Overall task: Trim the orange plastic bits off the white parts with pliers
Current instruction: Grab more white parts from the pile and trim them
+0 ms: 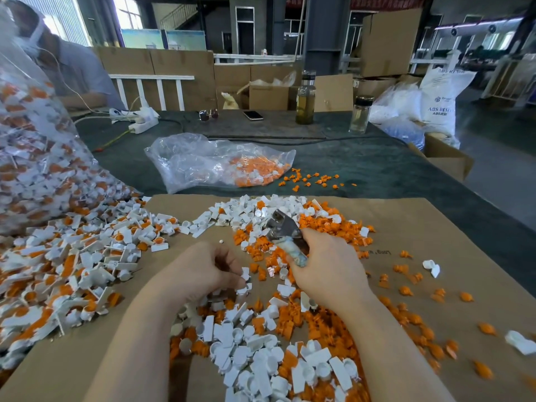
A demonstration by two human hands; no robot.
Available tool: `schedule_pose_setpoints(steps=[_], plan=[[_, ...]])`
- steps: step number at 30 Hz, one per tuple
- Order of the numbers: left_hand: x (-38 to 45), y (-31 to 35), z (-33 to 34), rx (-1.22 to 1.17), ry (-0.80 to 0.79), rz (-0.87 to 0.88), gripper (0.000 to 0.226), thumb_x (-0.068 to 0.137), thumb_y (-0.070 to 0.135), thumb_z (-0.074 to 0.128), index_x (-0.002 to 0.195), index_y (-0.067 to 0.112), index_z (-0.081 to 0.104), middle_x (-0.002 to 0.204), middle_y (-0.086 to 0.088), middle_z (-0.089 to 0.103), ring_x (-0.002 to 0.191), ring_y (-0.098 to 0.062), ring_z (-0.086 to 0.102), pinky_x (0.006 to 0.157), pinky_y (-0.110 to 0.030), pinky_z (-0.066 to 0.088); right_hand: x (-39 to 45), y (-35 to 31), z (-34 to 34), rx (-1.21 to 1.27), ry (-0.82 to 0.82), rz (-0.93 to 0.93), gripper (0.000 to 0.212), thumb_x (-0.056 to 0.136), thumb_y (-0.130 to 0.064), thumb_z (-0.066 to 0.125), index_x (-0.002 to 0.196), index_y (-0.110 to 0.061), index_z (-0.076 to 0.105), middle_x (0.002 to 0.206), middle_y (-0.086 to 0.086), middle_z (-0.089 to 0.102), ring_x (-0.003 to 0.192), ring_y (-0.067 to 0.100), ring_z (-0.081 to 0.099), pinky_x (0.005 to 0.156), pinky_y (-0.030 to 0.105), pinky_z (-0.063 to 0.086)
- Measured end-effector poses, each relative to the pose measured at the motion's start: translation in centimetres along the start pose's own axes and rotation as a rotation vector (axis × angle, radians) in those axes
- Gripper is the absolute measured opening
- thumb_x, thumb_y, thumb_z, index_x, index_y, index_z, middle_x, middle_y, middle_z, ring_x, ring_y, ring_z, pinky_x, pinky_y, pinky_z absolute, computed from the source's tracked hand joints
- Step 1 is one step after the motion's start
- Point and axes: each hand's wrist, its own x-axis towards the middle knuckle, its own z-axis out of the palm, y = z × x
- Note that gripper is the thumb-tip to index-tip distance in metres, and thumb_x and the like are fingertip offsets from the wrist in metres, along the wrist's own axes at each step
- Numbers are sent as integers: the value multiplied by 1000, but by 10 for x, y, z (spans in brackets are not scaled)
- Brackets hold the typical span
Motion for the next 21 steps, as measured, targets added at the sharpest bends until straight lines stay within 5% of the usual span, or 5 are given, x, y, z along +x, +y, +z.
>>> schedule_pose_setpoints(steps=[8, 15, 21], plan=[[7, 4, 10, -47, 3, 2, 12, 84, 23, 79, 86, 19, 68, 48, 7, 60, 40, -4, 50, 40, -16, 41, 0, 1, 1, -76, -66, 1, 14, 84, -38, 59, 87, -28, 50, 72, -11, 50, 66, 10, 51, 49, 24, 38], [10, 2, 12, -22, 18, 3, 11, 84, 28, 79, 85, 24, 69, 55, 5, 65, 44, -4, 54, 43, -17, 44, 0, 2, 1, -91, -92, -7, 19, 85, -40, 60, 87, -30, 44, 70, -13, 42, 70, 11, 49, 51, 25, 36], [11, 1, 15, -26, 38, 14, 12, 84, 29, 79, 85, 24, 68, 52, 14, 64, 42, 0, 54, 43, -16, 43, 0, 2, 1, -83, -99, 3, 19, 85, -42, 61, 94, -29, 50, 77, -12, 48, 77, 13, 55, 63, 31, 52]])
